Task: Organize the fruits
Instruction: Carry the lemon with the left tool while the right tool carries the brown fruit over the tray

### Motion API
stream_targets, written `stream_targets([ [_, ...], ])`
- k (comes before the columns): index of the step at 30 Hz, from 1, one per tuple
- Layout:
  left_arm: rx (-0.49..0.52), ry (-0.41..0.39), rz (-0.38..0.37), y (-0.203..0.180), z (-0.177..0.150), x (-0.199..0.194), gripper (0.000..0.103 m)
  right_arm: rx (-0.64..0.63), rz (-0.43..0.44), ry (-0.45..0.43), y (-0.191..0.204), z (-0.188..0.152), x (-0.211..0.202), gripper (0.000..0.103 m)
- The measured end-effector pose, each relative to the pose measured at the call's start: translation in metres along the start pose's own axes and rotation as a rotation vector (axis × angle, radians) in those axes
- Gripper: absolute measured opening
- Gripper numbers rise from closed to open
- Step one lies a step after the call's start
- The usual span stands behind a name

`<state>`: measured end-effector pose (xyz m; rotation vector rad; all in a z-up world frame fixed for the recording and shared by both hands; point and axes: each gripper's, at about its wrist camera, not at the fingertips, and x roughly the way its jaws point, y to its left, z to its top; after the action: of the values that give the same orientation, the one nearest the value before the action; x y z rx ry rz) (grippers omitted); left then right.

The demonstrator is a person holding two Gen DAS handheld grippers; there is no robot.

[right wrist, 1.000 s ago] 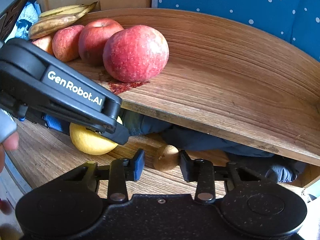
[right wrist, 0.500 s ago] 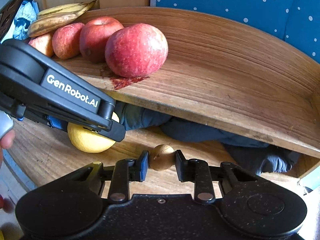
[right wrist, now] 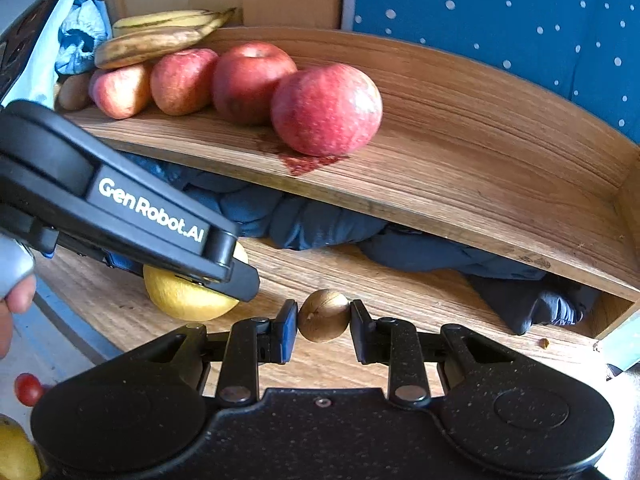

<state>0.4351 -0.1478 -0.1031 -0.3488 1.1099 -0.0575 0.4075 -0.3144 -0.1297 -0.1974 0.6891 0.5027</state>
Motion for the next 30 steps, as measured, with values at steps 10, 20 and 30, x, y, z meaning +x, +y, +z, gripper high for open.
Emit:
stream_targets([
  [10, 0.012, -0.009, -0.009, 0.016, -0.011, -0.032, 0.064, 0.002, -0.001, -0.038, 0.023, -0.002, -0.028, 0.030],
  [20, 0.017, -0.021, -0.001, 0.026, -0.013, -0.058, 0.064, 0.002, 0.007, -0.056, 0.051, -0.005, -0.048, 0.030],
  [30, 0.028, -0.018, 0.004, 0.041, -0.026, -0.077, 0.064, 0.000, 0.008, -0.055, 0.069, -0.011, -0.059, 0.030],
])
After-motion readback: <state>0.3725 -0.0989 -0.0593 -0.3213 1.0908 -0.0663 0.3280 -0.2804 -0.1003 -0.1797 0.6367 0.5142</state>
